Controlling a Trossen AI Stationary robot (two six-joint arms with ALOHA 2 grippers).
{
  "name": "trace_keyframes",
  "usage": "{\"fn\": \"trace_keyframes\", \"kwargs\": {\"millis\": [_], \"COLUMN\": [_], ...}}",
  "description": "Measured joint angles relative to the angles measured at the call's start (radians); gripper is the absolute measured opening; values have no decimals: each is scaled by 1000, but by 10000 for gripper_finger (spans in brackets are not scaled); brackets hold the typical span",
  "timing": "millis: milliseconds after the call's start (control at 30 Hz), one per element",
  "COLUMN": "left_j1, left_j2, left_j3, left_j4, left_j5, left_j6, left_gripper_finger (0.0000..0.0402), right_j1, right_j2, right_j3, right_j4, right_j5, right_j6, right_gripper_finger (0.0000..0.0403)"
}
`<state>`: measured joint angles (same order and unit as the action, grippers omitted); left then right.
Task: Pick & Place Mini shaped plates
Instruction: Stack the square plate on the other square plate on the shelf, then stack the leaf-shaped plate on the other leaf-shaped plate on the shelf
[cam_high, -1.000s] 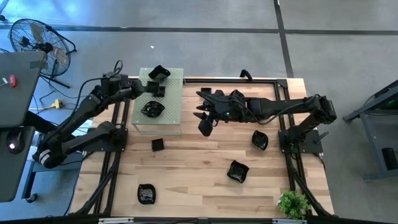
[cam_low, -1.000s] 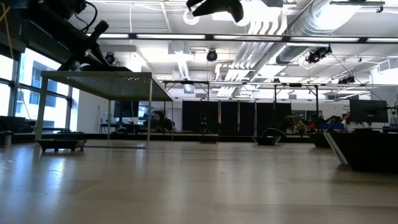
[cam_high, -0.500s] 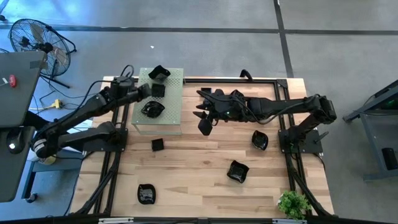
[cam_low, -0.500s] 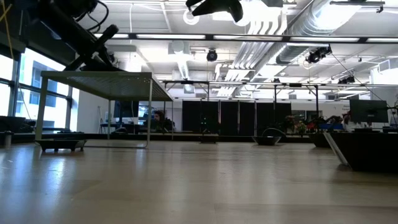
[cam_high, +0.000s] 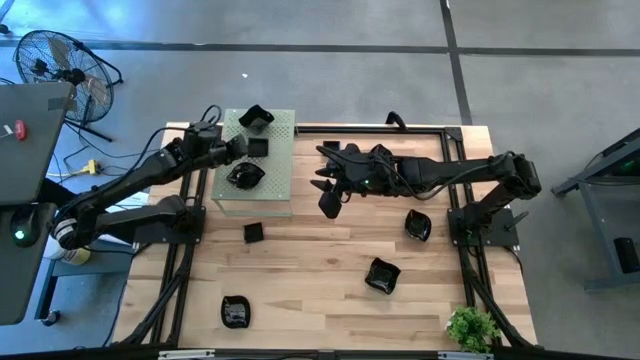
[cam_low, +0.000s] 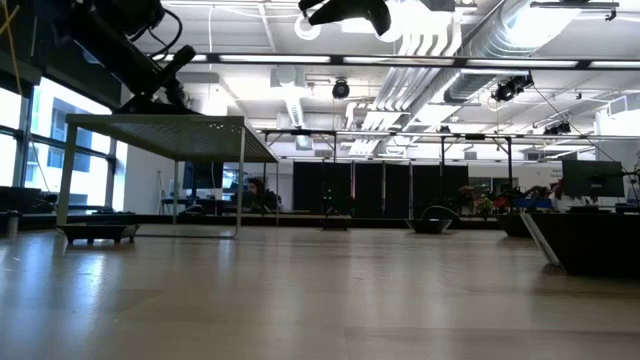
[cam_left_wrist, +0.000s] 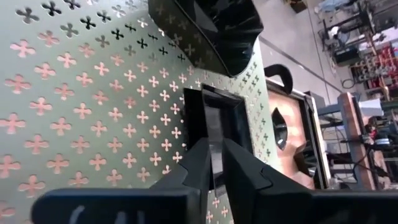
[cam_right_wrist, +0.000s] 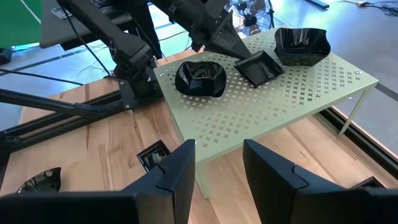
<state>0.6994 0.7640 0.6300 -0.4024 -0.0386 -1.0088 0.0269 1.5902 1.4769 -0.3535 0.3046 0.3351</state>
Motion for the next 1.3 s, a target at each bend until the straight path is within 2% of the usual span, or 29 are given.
{"fn": "trace_keyframes", "kwargs": {"millis": [233, 567, 667, 733, 867, 933, 1033, 1167, 1300], "left_j1": [0, 0, -2, -22, -107, -167, -283, -442, -574], "left_j2": [2, -30, -51, -66, -89, -91, -89, -86, -86], "left_j3": [6, 84, 100, 111, 112, 112, 112, 112, 112], "left_j4": [18, -43, -62, -76, -71, -63, -63, -56, -30], "left_j5": [3, 53, 106, 116, 110, 93, 13, -108, -200], "left_j6": [18, 228, 315, 362, 446, 482, 533, 581, 594], "left_gripper_finger": [70, 71, 65, 51, 9, 5, 7, 1, 2], "right_j1": [0, 0, 0, 2, 2, 2, 3, 26, 36], "right_j2": [0, 0, -7, -13, -23, -29, -59, -142, -287], "right_j3": [0, 0, 0, 0, -60, -120, -212, -324, -437], "right_j4": [0, -14, -58, -115, -124, -65, -1, -23, -69], "right_j5": [0, -59, -97, -110, -177, -236, -306, -303, -283], "right_j6": [1, 3, 4, -3, -29, -35, -1, 72, 168], "right_gripper_finger": [131, 128, 111, 84, 12, 13, 19, 3, 8]}}
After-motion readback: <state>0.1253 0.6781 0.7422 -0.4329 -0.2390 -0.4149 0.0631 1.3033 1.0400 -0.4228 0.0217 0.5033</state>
